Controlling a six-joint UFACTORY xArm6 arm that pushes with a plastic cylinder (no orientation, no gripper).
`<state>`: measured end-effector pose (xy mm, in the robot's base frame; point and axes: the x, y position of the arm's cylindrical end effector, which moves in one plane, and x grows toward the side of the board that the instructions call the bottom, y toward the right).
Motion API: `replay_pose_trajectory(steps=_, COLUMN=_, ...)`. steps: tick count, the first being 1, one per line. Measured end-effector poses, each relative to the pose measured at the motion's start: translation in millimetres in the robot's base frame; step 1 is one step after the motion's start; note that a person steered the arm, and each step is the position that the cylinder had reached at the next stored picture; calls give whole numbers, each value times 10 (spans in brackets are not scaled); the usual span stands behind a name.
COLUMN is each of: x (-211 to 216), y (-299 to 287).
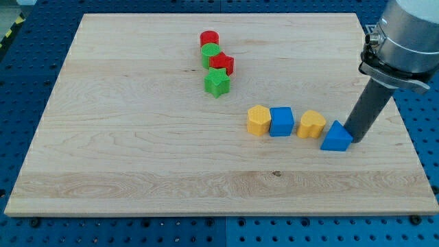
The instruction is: Push the green star towards center
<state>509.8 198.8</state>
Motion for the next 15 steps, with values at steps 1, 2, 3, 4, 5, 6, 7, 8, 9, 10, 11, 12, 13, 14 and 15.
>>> replay_pose_trajectory(steps=1, x=0, y=-94)
replay_pose_trajectory(steps=2, x=0, y=-212)
replay_pose_trajectory(steps=3, x=0, y=-159)
replay_pose_trajectory(steps=4, x=-119, y=165)
replay_pose_trajectory(steps=5, x=-248, y=267)
replay_pose_trajectory(steps=6, x=-249, y=283)
replay_pose_trajectory(steps=7, x=-339, y=179)
replay_pose_trajectory(steps=8, x=-649, y=117)
replay_pose_trajectory(steps=9, x=-858, y=-263)
replay_pose_trajectory(steps=10, x=-836, y=-1053)
replay_pose_trajectory(steps=11, x=-808, y=-1858)
replay_pose_trajectory(steps=12, x=-758, y=-2681)
replay_pose_trajectory(steps=13, x=-810, y=-3304)
replay_pose_trajectory(steps=14, x=-1088, y=-3365)
replay_pose_trajectory(steps=15, x=-1262, y=-3118)
